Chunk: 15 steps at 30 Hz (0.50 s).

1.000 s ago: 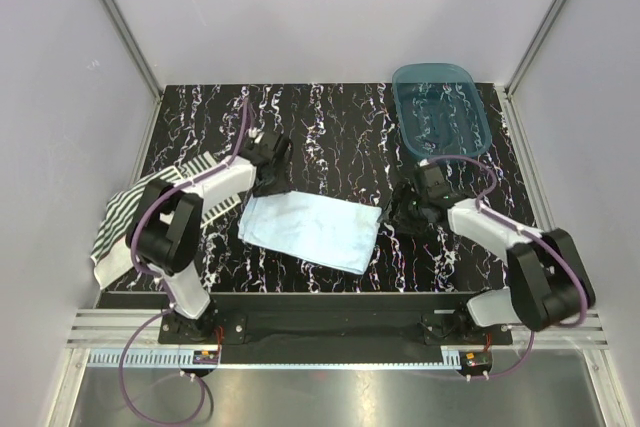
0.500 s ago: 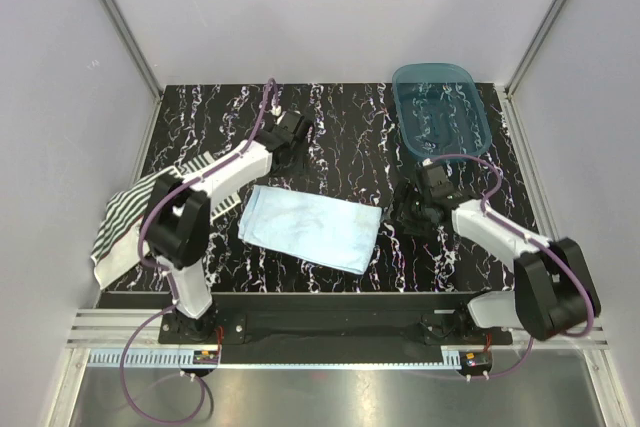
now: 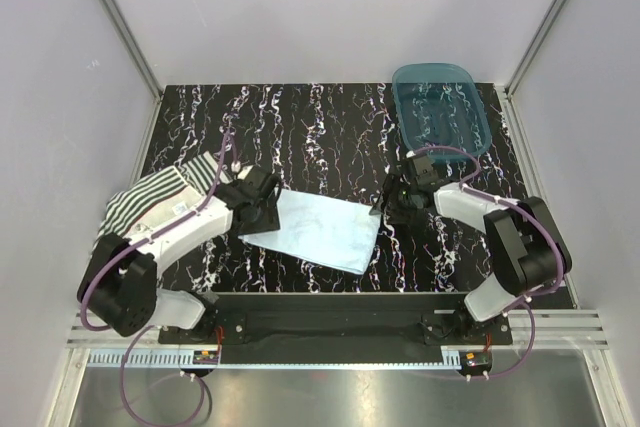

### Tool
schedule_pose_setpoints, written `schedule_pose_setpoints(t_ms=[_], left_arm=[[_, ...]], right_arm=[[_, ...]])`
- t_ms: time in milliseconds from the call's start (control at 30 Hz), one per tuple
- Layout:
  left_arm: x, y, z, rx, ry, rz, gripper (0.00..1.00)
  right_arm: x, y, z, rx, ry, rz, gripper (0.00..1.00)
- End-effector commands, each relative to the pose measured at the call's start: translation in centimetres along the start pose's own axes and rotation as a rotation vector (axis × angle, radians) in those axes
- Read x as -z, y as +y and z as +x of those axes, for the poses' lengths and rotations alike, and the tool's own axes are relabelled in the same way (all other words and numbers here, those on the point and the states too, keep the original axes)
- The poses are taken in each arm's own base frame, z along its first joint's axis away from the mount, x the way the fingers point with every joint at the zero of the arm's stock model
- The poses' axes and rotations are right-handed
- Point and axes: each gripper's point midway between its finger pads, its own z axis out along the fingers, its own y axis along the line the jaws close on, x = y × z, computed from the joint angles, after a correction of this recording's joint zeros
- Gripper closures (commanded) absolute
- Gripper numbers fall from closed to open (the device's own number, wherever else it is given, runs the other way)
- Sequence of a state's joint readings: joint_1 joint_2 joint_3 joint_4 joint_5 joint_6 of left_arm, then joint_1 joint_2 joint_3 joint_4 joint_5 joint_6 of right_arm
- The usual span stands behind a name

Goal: Roll the towels
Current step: Fold the towel

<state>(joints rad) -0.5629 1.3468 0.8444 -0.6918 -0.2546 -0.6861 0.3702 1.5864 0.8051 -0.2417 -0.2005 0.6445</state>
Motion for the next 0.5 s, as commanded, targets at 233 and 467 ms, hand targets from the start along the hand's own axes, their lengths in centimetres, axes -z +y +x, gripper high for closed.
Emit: schedule_pose_setpoints(t_ms=[233,467], left_arm=[[-3.2,-1.6,-1.0,0.071,-0.015,-0.01,0.3],[-6.1,-4.1,-4.0,0.01,-0.038,-0.021,0.3]], right_arm=[[-1.7,0.1,1.3,-0.017,0.047,-0.063,0.77],[0.0,-1.3,3.3,-0.062,0.048,-0.04,0.81]])
